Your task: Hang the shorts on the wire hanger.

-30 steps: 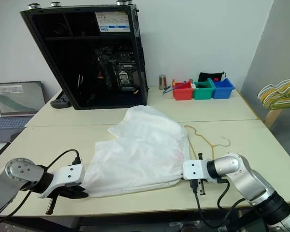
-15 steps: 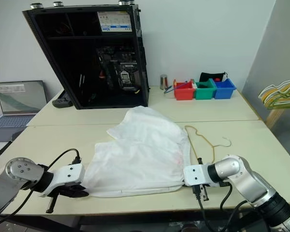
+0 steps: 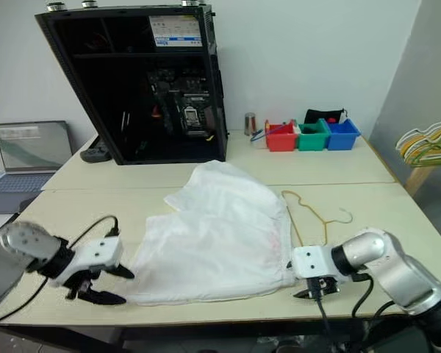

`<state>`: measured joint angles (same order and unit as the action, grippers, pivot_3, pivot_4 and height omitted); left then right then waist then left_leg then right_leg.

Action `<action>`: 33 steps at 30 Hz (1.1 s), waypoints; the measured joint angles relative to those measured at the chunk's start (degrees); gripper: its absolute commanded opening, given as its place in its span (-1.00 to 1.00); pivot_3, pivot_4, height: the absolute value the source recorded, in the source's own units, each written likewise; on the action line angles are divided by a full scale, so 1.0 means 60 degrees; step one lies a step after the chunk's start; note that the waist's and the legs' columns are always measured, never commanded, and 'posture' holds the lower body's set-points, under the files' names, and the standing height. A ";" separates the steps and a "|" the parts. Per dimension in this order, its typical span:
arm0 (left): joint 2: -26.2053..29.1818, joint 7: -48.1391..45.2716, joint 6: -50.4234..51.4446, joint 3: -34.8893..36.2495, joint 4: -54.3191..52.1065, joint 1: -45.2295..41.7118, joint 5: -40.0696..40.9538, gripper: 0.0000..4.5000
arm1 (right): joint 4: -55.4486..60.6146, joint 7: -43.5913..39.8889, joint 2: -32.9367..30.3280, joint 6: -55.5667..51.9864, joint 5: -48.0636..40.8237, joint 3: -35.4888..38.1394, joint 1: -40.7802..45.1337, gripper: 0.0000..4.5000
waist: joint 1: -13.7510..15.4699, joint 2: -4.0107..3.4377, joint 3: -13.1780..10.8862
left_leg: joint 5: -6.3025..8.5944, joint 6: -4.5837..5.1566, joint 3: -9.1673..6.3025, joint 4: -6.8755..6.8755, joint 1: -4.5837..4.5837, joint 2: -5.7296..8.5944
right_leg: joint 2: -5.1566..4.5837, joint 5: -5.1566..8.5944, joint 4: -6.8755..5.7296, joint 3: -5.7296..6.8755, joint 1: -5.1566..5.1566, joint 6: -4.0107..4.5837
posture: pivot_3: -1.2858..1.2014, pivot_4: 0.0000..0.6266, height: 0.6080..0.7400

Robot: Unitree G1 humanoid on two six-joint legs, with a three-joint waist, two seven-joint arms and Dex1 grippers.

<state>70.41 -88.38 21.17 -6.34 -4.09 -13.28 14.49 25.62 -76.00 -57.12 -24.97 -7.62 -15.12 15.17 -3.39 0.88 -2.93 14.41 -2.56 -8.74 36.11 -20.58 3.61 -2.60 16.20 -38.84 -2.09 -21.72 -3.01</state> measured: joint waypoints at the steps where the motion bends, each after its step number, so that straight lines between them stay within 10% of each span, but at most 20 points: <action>1: -0.0005 -0.0148 0.0346 0.0072 -0.0101 -0.0410 0.0295 0.29 | 0.0114 -0.0028 -0.0115 -0.0438 -0.0298 0.0314 0.0144 0.39 | -0.0006 0.0001 -0.0001 | 0.0000 0.0000 0.0006 0.0000 0.0000 -0.0003 | 0.0001 0.0000 0.0000 -0.0001 0.0001 0.0000 | -0.09 -1.00 1.00; 6: -0.2768 0.1258 0.2027 0.0478 -0.0537 -0.3174 0.1836 0.29 | -0.0868 0.1654 0.0495 -0.3141 -0.0753 0.1405 0.0971 0.39 | -0.0073 0.0022 0.0024 | 0.0000 0.0000 0.0012 -0.0002 0.0041 -0.0012 | 0.0012 -0.0004 0.0021 -0.0007 0.0055 -0.0007 | -0.11 -1.00 1.00; 12: -0.4863 0.3785 0.1543 0.0056 0.0059 -0.3226 0.0894 0.29 | -0.1712 0.3011 0.0839 -0.4896 -0.0650 0.1347 0.0330 0.39 | -0.0483 0.0022 0.0026 | -0.0001 -0.0006 0.0021 0.0006 -0.0011 -0.0025 | -0.0017 -0.0008 0.0026 -0.0064 -0.0014 0.0001 | -0.13 -1.00 1.00; 33: -0.5285 0.4432 0.1387 -0.0103 -0.1339 -0.1586 0.1137 0.30 | -0.2357 0.6560 0.3046 -0.7554 -0.0616 0.0882 0.0952 0.31 | -0.0779 0.0018 0.0032 | 0.0002 -0.0005 0.0007 0.0012 -0.0002 -0.0024 | -0.0002 -0.0024 0.0037 -0.0058 0.0008 -0.0032 | -0.09 -1.00 1.00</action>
<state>38.70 -61.78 29.49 -6.96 -12.13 -22.80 21.31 11.48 -36.64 -38.85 -70.29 -11.32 -9.83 20.88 -8.06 0.99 -2.74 14.42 -2.60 -8.70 36.18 -20.60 3.47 -2.61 16.06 -38.62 -2.43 -21.67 -3.21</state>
